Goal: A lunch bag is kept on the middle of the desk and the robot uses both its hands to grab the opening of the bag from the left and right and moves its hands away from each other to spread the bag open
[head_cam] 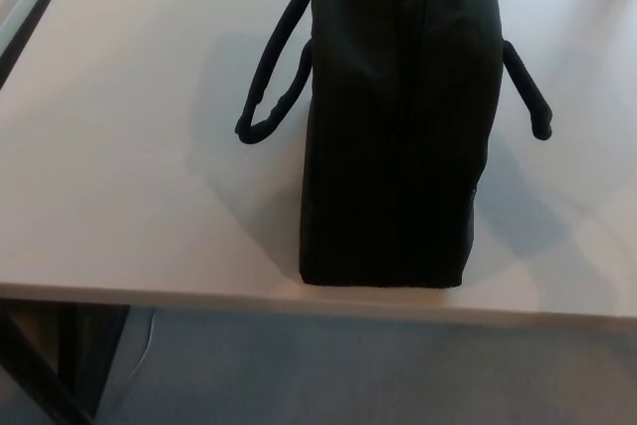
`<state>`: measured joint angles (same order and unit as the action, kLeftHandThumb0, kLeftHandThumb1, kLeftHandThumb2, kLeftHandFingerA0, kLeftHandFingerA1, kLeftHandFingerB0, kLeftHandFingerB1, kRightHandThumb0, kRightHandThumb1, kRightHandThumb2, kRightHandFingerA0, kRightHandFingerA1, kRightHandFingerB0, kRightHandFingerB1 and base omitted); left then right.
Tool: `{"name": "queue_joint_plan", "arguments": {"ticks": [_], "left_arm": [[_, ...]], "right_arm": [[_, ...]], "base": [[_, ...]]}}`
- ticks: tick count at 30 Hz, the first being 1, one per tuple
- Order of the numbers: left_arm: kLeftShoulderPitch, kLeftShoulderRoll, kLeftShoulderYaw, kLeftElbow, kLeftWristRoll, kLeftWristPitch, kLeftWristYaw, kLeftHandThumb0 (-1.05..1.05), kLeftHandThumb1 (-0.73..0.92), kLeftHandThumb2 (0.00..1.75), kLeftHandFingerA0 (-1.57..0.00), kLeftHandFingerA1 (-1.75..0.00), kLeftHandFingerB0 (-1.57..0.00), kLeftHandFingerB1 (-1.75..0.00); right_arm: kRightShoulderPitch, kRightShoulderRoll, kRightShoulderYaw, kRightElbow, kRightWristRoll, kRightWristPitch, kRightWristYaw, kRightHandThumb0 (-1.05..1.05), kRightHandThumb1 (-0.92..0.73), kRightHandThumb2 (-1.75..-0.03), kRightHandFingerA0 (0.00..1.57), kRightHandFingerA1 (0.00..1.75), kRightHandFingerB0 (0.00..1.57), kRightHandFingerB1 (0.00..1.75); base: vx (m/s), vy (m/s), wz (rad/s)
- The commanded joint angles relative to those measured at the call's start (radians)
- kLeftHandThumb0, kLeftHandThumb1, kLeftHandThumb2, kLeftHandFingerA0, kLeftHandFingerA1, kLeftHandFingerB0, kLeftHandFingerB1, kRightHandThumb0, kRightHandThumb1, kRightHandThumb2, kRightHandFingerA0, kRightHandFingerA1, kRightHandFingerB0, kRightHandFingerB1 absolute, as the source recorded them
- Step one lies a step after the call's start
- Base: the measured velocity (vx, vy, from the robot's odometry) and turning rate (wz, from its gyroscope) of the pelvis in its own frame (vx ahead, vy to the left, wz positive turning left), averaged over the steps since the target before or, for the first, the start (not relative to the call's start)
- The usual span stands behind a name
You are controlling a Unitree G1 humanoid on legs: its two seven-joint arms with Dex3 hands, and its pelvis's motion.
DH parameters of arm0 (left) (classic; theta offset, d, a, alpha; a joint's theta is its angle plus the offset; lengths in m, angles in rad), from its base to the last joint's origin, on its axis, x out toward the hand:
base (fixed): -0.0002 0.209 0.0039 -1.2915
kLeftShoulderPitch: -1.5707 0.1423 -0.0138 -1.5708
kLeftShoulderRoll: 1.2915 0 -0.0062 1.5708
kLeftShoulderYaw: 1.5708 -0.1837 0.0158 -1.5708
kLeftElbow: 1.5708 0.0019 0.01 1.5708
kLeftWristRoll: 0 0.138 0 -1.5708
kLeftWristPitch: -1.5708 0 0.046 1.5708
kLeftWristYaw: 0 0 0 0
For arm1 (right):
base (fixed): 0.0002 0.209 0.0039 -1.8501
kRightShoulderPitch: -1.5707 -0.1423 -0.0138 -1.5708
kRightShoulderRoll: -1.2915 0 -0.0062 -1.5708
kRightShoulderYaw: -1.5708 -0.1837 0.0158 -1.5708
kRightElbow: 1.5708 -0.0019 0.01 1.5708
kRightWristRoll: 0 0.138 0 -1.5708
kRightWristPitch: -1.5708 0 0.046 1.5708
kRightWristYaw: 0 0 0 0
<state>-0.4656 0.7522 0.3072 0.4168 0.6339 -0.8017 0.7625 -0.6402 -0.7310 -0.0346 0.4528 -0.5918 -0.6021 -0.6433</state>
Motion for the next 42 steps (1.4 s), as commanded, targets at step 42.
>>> {"name": "queue_joint_plan", "arguments": {"ticks": [42], "left_arm": [[-0.730,-0.212,-1.193,0.301,0.739,0.016,0.685,-0.20,0.51,0.55,-0.36,-0.37,-0.10,-0.35]], "right_arm": [[-0.728,0.292,0.881,0.711,-0.477,0.015,-0.002,-0.46,-0.60,-0.58,0.40,0.34,0.29,0.30]], "base": [[0.00,0.000,0.00]]}}
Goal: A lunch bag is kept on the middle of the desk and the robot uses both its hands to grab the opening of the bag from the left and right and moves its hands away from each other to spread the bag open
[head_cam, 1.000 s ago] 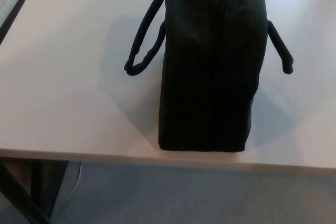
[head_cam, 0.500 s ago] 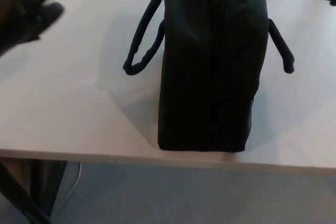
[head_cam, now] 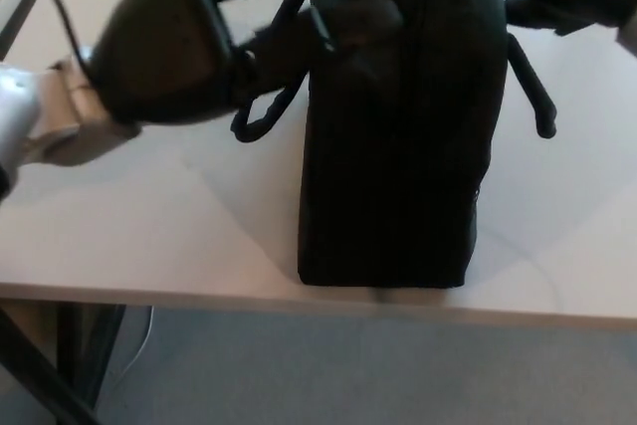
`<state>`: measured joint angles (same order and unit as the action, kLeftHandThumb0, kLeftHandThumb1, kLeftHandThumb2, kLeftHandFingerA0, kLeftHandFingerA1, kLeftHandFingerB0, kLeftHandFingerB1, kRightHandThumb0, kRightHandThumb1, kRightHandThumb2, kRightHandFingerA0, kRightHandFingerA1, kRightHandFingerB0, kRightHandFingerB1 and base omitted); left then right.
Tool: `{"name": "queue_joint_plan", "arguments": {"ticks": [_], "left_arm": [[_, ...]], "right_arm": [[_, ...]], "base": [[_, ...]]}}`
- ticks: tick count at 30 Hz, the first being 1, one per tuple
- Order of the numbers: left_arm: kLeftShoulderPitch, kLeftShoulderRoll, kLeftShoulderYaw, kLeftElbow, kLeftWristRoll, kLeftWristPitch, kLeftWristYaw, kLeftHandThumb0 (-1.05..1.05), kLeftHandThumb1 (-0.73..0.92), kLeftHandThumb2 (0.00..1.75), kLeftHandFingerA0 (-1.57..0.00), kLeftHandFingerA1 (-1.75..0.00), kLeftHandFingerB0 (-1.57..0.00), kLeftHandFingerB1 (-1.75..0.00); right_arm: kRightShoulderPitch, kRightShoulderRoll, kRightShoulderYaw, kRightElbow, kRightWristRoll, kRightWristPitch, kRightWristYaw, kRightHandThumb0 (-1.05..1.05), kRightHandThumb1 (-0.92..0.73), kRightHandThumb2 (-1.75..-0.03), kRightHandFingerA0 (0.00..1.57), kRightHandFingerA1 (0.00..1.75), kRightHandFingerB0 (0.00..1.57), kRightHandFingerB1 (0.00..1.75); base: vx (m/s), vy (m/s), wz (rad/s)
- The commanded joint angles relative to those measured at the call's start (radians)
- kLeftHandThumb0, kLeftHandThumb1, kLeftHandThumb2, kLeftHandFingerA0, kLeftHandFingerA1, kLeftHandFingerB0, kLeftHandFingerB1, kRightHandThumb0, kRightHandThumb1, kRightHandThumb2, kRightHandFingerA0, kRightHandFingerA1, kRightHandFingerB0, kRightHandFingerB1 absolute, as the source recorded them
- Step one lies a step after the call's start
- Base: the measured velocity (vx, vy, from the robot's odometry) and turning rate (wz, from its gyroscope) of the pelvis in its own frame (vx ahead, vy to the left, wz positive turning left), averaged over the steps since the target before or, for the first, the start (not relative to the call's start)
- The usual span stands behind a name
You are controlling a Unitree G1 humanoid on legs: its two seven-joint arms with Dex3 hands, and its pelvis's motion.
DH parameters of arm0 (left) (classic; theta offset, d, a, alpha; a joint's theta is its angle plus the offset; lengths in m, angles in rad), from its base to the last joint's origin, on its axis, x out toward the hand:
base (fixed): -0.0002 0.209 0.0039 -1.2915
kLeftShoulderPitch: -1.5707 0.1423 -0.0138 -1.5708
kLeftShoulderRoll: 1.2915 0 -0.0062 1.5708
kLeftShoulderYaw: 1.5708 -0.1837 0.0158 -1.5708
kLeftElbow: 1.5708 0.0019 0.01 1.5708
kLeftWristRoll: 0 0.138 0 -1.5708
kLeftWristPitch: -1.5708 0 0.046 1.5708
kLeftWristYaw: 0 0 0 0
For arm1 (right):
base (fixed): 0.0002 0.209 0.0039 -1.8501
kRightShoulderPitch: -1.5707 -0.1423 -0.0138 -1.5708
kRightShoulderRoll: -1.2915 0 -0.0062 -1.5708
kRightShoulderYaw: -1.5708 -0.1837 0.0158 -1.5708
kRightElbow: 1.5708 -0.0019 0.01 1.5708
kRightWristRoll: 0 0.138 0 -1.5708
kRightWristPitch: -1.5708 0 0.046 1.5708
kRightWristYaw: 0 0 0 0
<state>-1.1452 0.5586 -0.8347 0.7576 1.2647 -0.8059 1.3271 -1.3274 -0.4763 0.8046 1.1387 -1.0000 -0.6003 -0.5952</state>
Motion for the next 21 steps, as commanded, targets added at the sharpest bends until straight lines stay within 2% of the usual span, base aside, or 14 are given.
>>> {"name": "queue_joint_plan", "arguments": {"ticks": [1,5,9,10,11,12,13,15,16,17,18,19,20,21], "left_arm": [[-0.059,-0.032,-0.060,-0.034,0.107,0.015,0.117,-0.21,0.53,0.56,-0.33,-0.34,-0.06,-0.34],[-0.073,-0.052,-0.077,-0.013,0.106,0.013,0.126,-0.23,0.53,0.59,-0.31,-0.36,-0.07,-0.26],[-0.082,-0.098,-0.094,0.034,0.104,0.006,0.178,-0.28,0.55,0.57,-0.37,-0.36,-0.08,-0.34],[-0.083,-0.101,-0.099,0.040,0.106,0.006,0.183,-0.19,0.56,0.57,-0.41,-0.38,-0.20,-0.33],[-0.081,-0.102,-0.103,0.043,0.107,0.004,0.182,-0.19,0.56,0.57,-0.41,-0.38,-0.20,-0.33],[-0.064,-0.097,-0.110,0.043,0.124,0.042,0.204,-0.13,0.55,0.57,-0.62,-0.44,-0.57,-0.39],[-0.052,-0.093,-0.116,0.046,0.132,0.062,0.219,-0.15,0.55,0.57,-0.70,-0.49,-0.67,-0.42],[-0.035,-0.087,-0.121,0.058,0.130,0.066,0.227,-0.23,0.51,0.56,-0.80,-0.57,-0.80,-0.47],[-0.023,-0.083,-0.121,0.064,0.125,0.065,0.227,-0.23,0.51,0.56,-0.80,-0.57,-0.80,-0.47],[0.011,-0.068,-0.112,0.076,0.100,0.051,0.185,-0.29,0.49,0.55,-0.86,-0.71,-0.95,-0.54],[0.034,-0.059,-0.108,0.087,0.086,0.042,0.175,-0.30,0.46,0.54,-0.99,-0.67,-0.98,-0.58],[0.046,-0.056,-0.106,0.093,0.083,0.037,0.184,-0.30,0.46,0.54,-0.99,-0.67,-0.98,-0.58],[0.075,-0.060,-0.099,0.132,0.062,0.024,0.193,-0.22,0.46,0.54,-1.08,-0.73,-1.03,-0.64],[0.097,-0.061,-0.090,0.164,0.045,0.016,0.187,-0.21,0.47,0.53,-1.09,-0.76,-1.03,-0.64]], "right_arm": [[-0.043,0.051,0.045,0.032,-0.067,0.017,-0.058,-0.54,-0.51,-0.75,0.32,0.43,0.22,0.39],[-0.050,0.085,0.050,0.052,-0.065,0.028,-0.078,-0.53,-0.51,-0.76,0.32,0.44,0.20,0.39],[-0.049,0.121,0.053,0.060,-0.064,0.035,-0.087,-0.51,-0.50,-0.74,0.30,0.43,0.19,0.38],[-0.044,0.125,0.052,0.059,-0.062,0.033,-0.086,-0.50,-0.50,-0.73,0.30,0.42,0.23,0.39],[-0.039,0.127,0.050,0.057,-0.059,0.030,-0.081,-0.50,-0.50,-0.73,0.30,0.42,0.23,0.39],[-0.026,0.127,0.055,0.052,-0.063,0.036,-0.066,-0.52,-0.51,-0.74,0.29,0.42,0.20,0.39],[-0.019,0.127,0.057,0.049,-0.065,0.034,-0.058,-0.51,-0.51,-0.74,0.31,0.42,0.23,0.39],[-0.012,0.124,0.060,0.045,-0.068,0.025,-0.059,-0.45,-0.63,-0.59,0.39,0.33,0.31,0.30],[-0.007,0.120,0.063,0.043,-0.072,0.022,-0.065,-0.45,-0.63,-0.59,0.39,0.33,0.31,0.30],[0.005,0.117,0.066,0.043,-0.071,0.007,-0.073,-0.45,-0.64,-0.60,0.41,0.33,0.37,0.31],[0.014,0.115,0.066,0.042,-0.068,-0.004,-0.080,-0.46,-0.46,-0.83,0.40,0.52,0.29,0.46],[0.019,0.113,0.064,0.041,-0.065,-0.010,-0.086,-0.46,-0.46,-0.83,0.40,0.52,0.29,0.46],[0.030,0.109,0.063,0.038,-0.066,-0.016,-0.113,-0.41,-0.59,-0.58,0.51,0.36,0.46,0.35],[0.035,0.105,0.060,0.036,-0.063,-0.024,-0.122,-0.40,-0.59,-0.58,0.51,0.37,0.47,0.35]], "base": [[0.00,0.000,0.00],[0.00,0.000,0.00],[0.00,0.000,0.00],[0.00,0.000,0.00],[0.00,0.000,0.00],[0.00,0.000,0.00],[0.00,0.000,0.00],[0.00,0.000,0.00],[0.00,0.000,0.00],[0.00,0.000,0.00],[0.00,0.000,0.00],[0.00,0.000,0.00],[0.00,0.000,0.00],[0.00,0.000,0.00]]}}
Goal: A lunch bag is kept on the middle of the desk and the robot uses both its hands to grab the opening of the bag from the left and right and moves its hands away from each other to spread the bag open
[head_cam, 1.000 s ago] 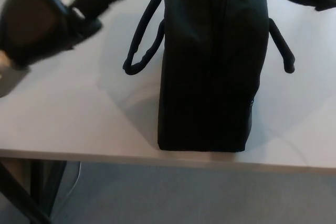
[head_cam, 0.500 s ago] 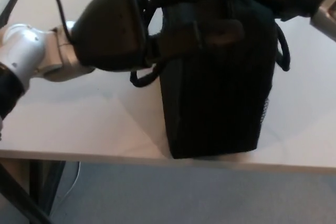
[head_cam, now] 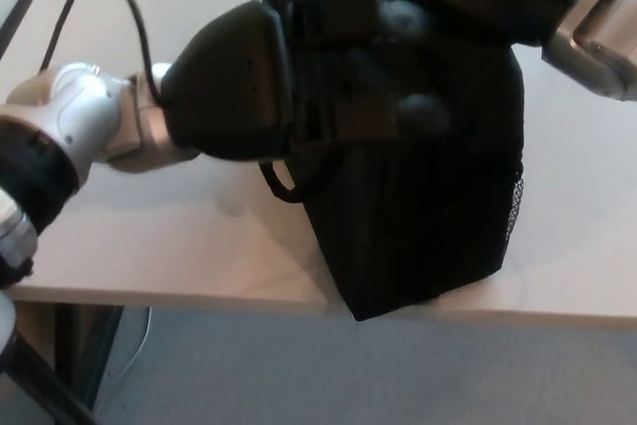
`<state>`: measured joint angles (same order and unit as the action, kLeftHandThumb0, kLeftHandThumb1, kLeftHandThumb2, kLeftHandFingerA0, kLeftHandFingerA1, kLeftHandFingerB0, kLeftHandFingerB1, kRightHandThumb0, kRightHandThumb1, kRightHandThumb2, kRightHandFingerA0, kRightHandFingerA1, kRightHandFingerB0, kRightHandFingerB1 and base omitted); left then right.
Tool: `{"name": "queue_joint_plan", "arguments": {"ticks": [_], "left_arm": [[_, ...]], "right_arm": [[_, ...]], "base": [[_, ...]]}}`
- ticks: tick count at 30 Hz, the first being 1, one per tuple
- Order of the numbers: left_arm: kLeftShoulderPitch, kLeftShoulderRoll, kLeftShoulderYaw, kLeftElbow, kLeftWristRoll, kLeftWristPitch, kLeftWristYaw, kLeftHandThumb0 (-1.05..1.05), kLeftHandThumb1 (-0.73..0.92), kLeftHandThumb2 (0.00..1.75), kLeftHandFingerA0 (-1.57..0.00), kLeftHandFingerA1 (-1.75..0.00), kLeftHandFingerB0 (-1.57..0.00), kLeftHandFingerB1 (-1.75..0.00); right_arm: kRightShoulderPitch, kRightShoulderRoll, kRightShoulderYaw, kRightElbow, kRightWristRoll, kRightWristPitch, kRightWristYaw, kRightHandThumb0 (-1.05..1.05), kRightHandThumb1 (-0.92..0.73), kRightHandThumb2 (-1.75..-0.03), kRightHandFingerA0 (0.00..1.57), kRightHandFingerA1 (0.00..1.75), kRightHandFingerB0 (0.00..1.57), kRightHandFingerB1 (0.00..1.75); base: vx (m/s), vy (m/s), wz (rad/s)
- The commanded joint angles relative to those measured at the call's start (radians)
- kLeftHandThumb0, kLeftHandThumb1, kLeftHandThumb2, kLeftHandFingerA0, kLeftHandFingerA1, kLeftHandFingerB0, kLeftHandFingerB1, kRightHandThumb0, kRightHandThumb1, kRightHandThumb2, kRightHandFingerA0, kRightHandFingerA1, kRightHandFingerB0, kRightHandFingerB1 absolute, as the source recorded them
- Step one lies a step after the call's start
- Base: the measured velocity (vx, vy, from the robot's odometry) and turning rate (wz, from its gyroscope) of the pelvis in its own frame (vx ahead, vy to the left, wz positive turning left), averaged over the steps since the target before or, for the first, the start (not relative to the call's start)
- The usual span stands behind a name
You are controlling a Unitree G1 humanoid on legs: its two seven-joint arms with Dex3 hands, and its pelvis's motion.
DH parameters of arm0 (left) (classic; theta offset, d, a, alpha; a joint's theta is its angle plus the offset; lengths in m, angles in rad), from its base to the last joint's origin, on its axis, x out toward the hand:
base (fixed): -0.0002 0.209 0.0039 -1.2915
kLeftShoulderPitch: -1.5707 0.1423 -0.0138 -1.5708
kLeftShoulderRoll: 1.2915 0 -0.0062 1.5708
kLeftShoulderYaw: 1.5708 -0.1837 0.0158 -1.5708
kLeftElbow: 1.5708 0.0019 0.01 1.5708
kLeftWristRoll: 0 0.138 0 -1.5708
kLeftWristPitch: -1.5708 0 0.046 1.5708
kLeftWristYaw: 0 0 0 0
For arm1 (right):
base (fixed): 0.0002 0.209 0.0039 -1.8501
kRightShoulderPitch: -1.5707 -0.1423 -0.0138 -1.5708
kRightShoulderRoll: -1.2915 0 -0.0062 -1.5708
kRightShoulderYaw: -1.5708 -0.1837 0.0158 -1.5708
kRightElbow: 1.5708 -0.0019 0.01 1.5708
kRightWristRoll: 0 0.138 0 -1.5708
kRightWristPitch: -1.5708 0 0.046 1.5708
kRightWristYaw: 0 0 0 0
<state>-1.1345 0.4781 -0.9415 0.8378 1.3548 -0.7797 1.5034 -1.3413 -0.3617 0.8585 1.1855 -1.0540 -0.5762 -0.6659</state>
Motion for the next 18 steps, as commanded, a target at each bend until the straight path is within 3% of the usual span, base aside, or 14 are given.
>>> {"name": "queue_joint_plan", "arguments": {"ticks": [1,4,5,6,7,8,9,10,15,16,17,18], "left_arm": [[0.089,0.020,0.018,0.089,-0.047,-0.011,0.009,-0.21,0.47,0.53,-1.09,-0.76,-1.03,-0.64],[0.159,0.022,0.049,0.201,-0.111,-0.074,-0.003,-0.06,0.44,0.65,-1.11,-0.77,-1.01,-0.71],[0.169,0.025,0.055,0.212,-0.121,-0.082,-0.016,-0.06,0.37,0.80,-1.09,-0.84,-1.01,-0.73],[0.195,0.033,0.066,0.237,-0.137,-0.092,-0.029,-0.10,0.25,0.99,-1.06,-1.04,-1.00,-0.87],[0.213,0.035,0.076,0.257,-0.148,-0.092,-0.035,-0.11,0.21,1.04,-1.06,-1.14,-1.00,-0.98],[0.220,0.035,0.080,0.265,-0.152,-0.090,-0.037,-0.11,0.21,1.04,-1.06,-1.14,-1.00,-0.98],[0.255,0.037,0.098,0.296,-0.170,-0.081,-0.038,-0.05,0.01,1.16,-1.16,-1.35,-1.12,-1.15],[0.280,0.034,0.116,0.316,-0.192,-0.079,-0.044,-0.15,0.23,1.09,-1.00,-1.42,-0.95,-1.25],[0.391,0.007,0.239,0.398,-0.322,-0.125,-0.143,-0.19,0.32,1.21,-1.00,-1.49,-0.96,-1.29],[0.426,-0.014,0.272,0.417,-0.357,-0.127,-0.157,-0.19,0.29,1.24,-1.00,-1.52,-0.96,-1.27],[0.441,-0.023,0.291,0.423,-0.372,-0.129,-0.167,-0.19,0.29,1.24,-1.00,-1.52,-0.96,-1.27],[0.455,-0.033,0.310,0.428,-0.389,-0.139,-0.179,-0.23,0.30,1.25,-0.98,-1.54,-0.95,-1.27]], "right_arm": [[0.049,-0.011,0.005,-0.011,-0.009,-0.049,-0.051,-0.40,-0.59,-0.58,0.51,0.37,0.47,0.35],[0.057,-0.020,0.002,-0.024,-0.009,-0.062,-0.080,-0.39,-0.57,-0.58,0.61,0.39,0.57,0.39],[0.060,-0.022,-0.002,-0.028,-0.007,-0.067,-0.088,-0.39,-0.56,-0.57,0.64,0.40,0.61,0.40],[0.066,-0.022,-0.004,-0.033,-0.007,-0.066,-0.107,-0.40,-0.47,-0.84,0.64,0.60,0.52,0.54],[0.069,-0.022,-0.007,-0.034,-0.007,-0.068,-0.120,-0.41,-0.52,-0.58,0.73,0.44,0.66,0.43],[0.070,-0.022,-0.008,-0.034,-0.006,-0.070,-0.125,-0.41,-0.52,-0.58,0.73,0.44,0.66,0.43],[0.073,-0.021,-0.012,-0.033,-0.005,-0.072,-0.150,-0.38,-0.53,-0.57,0.80,0.45,0.71,0.44],[0.073,-0.022,-0.016,-0.034,-0.004,-0.068,-0.151,-0.38,-0.55,-0.57,0.78,0.44,0.70,0.43],[0.068,-0.028,-0.056,-0.039,0.027,-0.081,-0.135,-0.36,-0.57,-0.58,0.82,0.46,0.72,0.44],[0.067,-0.035,-0.061,-0.042,0.025,-0.090,-0.157,-0.40,-0.62,-0.59,0.78,1.00,0.77,0.71],[0.067,-0.038,-0.066,-0.043,0.022,-0.094,-0.166,-0.40,-0.62,-0.59,0.78,1.00,0.77,0.71],[0.068,-0.040,-0.070,-0.042,0.020,-0.105,-0.189,-0.39,-0.64,-0.60,0.81,1.27,0.80,0.92]], "base": [[0.00,0.000,0.00],[0.00,0.000,0.00],[0.00,0.000,0.00],[0.00,0.000,0.00],[0.00,0.000,0.00],[0.00,0.000,0.00],[0.00,0.000,0.00],[0.00,0.000,0.00],[0.00,0.000,0.00],[0.00,0.000,0.00],[0.00,0.000,0.00],[0.00,0.000,0.00]]}}
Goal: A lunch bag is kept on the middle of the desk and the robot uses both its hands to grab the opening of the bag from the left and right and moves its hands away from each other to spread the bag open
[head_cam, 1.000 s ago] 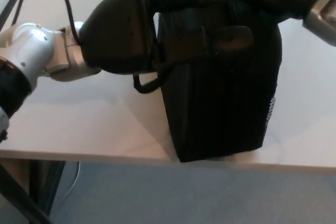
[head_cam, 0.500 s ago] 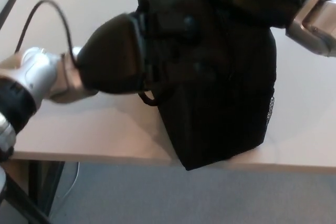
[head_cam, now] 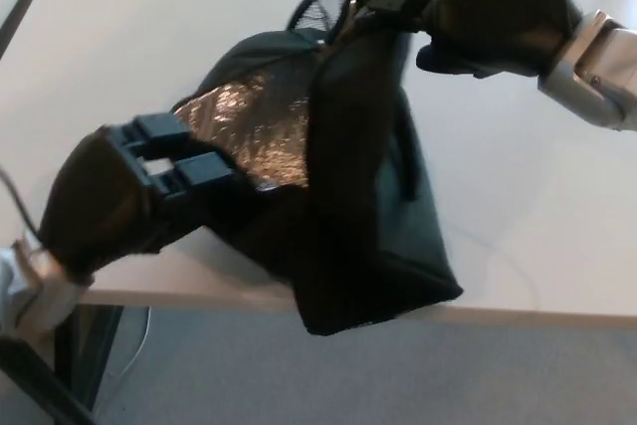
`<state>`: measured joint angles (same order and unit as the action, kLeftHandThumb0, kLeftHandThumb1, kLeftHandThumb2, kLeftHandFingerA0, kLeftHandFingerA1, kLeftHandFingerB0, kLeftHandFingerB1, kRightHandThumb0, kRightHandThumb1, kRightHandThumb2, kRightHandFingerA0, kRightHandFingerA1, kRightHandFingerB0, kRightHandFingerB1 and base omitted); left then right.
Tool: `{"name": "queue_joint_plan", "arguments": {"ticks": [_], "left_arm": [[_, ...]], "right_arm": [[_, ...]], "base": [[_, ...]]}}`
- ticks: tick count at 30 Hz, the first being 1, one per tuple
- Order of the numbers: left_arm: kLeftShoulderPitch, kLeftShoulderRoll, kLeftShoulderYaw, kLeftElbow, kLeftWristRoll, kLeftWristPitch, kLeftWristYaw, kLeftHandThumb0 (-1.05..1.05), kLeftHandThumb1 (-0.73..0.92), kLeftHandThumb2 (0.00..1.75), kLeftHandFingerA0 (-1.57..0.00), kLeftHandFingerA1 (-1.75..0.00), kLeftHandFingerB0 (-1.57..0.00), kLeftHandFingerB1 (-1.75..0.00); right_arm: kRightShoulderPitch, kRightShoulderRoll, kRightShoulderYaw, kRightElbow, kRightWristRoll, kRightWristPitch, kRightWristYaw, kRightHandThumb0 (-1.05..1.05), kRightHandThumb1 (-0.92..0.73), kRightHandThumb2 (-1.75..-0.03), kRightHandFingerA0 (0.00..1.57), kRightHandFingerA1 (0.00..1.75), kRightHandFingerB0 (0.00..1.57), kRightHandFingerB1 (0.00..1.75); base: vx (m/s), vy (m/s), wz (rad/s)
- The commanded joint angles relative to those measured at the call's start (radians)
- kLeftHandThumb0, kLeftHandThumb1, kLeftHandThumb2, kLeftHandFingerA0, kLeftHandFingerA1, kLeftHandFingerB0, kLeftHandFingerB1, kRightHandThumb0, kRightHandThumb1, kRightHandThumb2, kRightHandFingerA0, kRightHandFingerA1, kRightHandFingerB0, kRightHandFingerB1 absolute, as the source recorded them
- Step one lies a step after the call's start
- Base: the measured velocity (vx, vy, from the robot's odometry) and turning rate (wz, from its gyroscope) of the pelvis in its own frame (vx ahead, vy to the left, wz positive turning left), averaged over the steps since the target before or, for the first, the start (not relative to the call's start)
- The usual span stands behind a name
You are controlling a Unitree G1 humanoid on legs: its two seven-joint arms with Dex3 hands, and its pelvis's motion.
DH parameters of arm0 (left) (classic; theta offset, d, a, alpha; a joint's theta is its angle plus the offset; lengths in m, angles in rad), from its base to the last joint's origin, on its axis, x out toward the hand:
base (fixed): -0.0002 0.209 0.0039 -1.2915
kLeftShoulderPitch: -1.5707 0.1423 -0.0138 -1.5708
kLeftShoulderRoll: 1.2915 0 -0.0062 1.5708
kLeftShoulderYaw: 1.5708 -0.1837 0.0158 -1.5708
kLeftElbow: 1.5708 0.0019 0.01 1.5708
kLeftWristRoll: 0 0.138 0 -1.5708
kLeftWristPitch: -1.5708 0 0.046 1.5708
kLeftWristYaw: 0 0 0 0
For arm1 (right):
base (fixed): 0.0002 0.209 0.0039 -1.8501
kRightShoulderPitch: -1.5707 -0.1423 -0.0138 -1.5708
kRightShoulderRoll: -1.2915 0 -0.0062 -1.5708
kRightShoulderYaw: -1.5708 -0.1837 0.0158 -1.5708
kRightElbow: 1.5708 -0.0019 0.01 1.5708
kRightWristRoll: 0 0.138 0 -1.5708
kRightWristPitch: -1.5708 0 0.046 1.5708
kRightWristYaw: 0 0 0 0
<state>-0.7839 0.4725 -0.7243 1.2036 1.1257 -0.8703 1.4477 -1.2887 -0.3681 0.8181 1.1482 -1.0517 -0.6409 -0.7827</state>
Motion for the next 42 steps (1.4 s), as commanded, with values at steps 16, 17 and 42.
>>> {"name": "queue_joint_plan", "arguments": {"ticks": [16,17,42], "left_arm": [[0.217,-0.097,0.178,-0.013,-0.224,-0.157,-0.154,-0.19,0.37,1.11,-0.99,-1.27,-0.98,-0.99],[0.219,-0.098,0.181,-0.017,-0.230,-0.160,-0.156,-0.19,0.37,1.11,-0.99,-1.27,-0.98,-0.99],[-0.016,0.088,0.354,-0.404,-0.204,-0.053,-0.130,0.12,0.42,0.91,-0.13,-0.48,-0.11,-0.47]], "right_arm": [[0.227,-0.090,-0.187,-0.020,0.092,-0.154,-0.179,-0.35,-0.67,-0.60,0.78,1.60,0.65,1.50],[0.237,-0.088,-0.189,-0.017,0.095,-0.163,-0.173,-0.35,-0.67,-0.60,0.78,1.60,0.65,1.50],[0.244,-0.147,-0.322,-0.160,0.156,0.013,0.005,-0.68,-0.59,-0.59,0.26,0.32,0.14,0.26]], "base": [[0.00,0.000,0.00],[0.00,0.000,0.00],[0.00,0.000,0.00]]}}
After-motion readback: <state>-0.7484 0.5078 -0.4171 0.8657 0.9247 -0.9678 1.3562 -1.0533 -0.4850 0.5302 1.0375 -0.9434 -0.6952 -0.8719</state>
